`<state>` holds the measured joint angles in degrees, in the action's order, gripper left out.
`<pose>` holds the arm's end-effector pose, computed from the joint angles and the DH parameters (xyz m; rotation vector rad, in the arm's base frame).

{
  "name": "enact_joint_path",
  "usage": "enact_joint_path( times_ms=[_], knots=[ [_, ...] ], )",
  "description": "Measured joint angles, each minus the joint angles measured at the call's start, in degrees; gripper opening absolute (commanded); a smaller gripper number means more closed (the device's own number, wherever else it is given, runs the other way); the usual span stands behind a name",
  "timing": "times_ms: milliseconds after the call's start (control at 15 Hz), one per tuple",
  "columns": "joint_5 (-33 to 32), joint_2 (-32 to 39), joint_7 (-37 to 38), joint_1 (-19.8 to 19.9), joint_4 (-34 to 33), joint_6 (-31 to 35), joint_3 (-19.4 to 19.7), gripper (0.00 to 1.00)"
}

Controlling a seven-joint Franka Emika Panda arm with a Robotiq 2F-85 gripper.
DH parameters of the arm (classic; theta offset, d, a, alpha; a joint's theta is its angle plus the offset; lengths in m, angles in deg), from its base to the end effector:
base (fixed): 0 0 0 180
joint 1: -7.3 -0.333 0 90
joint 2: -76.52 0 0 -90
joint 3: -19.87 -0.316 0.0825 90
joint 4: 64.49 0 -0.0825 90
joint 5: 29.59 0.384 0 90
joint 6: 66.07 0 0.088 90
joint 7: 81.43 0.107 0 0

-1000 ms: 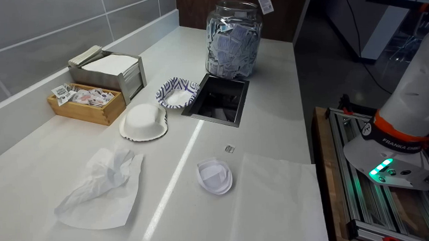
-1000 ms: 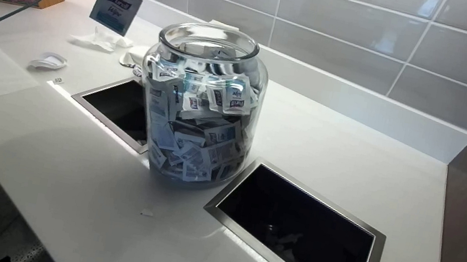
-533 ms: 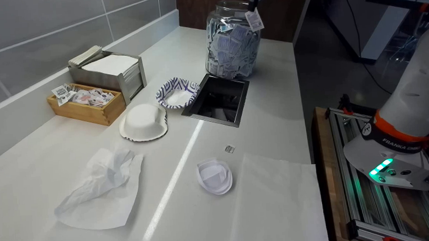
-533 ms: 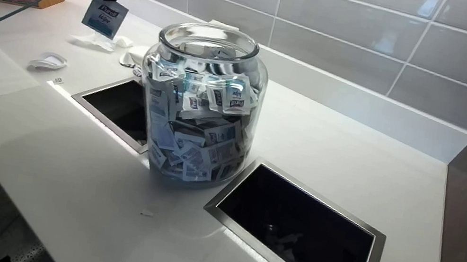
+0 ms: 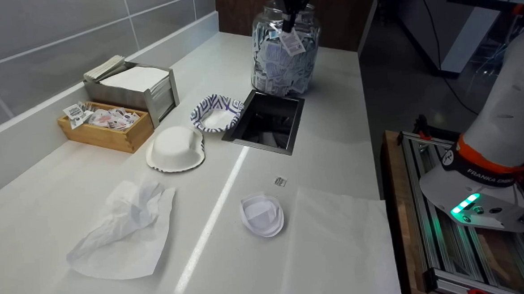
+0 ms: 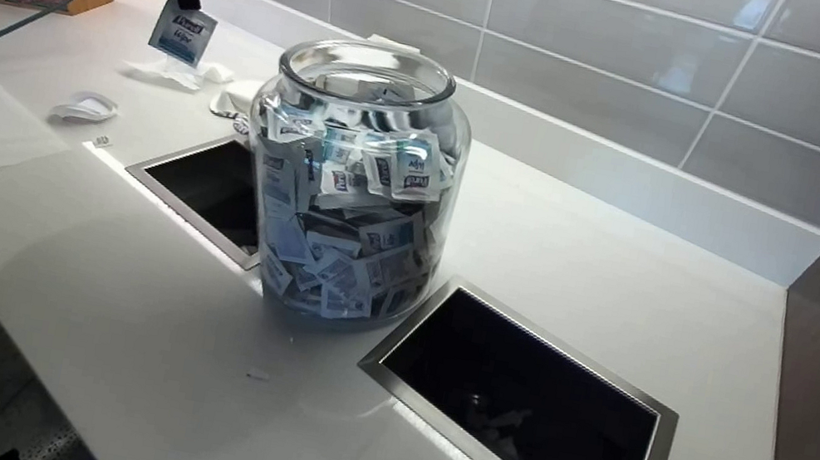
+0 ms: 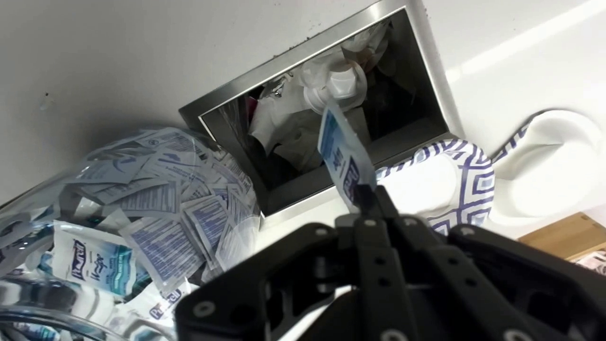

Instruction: Remove one sachet from the glass container and put it on the left side of the counter

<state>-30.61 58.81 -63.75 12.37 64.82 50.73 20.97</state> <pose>0.4643 -0.0517 0.4959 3.0720 -0.6360 0.1433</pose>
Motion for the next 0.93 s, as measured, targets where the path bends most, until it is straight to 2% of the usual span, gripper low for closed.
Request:
enact_joint_path(
  times_ms=[467,933],
  knots=[
    [-0.02,-0.01,-0.89,0.00,-0.20,0.36,-0.08,0.00],
    [5.74,5.12,-8.41,-7.28,-2.49,4.58,-3.76,0.00]
  ],
)
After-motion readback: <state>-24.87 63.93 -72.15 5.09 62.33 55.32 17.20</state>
